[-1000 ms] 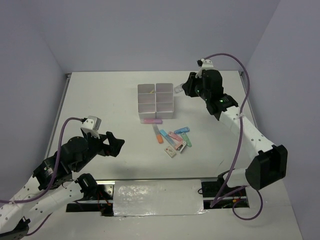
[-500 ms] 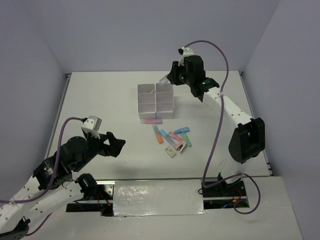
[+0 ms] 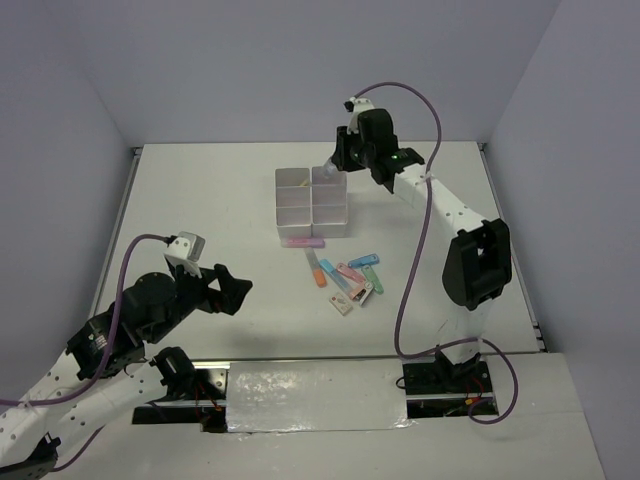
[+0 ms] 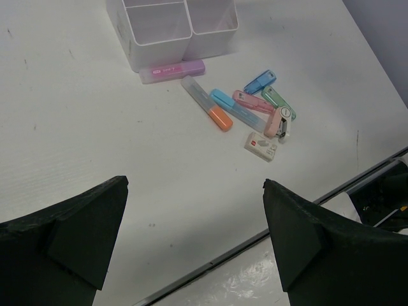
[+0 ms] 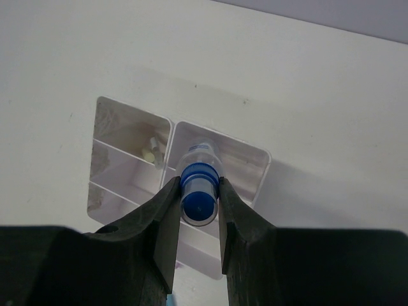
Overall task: Sort the stationery into containers
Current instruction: Place the stationery in the storage box.
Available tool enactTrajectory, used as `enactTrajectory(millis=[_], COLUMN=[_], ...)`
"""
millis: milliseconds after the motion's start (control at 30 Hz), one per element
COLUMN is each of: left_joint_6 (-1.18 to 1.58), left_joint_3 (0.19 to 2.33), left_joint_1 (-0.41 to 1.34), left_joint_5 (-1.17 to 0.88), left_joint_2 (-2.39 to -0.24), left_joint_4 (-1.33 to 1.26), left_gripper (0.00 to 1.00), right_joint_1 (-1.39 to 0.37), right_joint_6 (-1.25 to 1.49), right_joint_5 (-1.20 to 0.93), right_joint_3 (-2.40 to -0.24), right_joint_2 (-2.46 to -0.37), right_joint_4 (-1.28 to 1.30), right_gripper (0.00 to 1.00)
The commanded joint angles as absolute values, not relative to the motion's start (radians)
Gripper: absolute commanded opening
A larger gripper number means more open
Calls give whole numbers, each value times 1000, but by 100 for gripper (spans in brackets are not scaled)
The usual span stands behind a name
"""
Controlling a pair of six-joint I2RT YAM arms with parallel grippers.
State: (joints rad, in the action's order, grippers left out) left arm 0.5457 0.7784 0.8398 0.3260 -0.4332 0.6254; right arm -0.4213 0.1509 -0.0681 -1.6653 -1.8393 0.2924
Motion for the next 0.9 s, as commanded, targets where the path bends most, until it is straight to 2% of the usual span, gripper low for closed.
enactTrajectory(millis=[0,233,500,600,700,767,800,867], left_joint_6=[518,520,517,515,517,515,515,515], left_joint_3=[796,798,798,798,796,796,798,795], left_joint_1=[836,836,836,836,836,836,836,836], left_joint_5=[308,308,305,304,302,302,301,301], left_joint_2=[-442,-443,-445,-445,-445,-445,-445,-443], left_joint_4=[581,581,580,580,580,580,580,578], left_gripper=[99,99,99,99,99,99,99,99], right_joint_1=[-430,-446,-477,-482,-491,-498,-500,-505], right_joint_6=[118,94,84,84,84,86,86,86], right_joint_5=[-61,-6,55,54,52,51,48,49], right_joint_3=[-1735,-1874,-1930,-1947,-1959,-1967,-1973,-1989], right_joint_2=[-1864,-1963,-2039,-2055,-2063,-2059,-2056,-2051], right_joint_4=[313,469,548,564,578,587,592,606], right_gripper=[0,0,12,22,44,48,54,56])
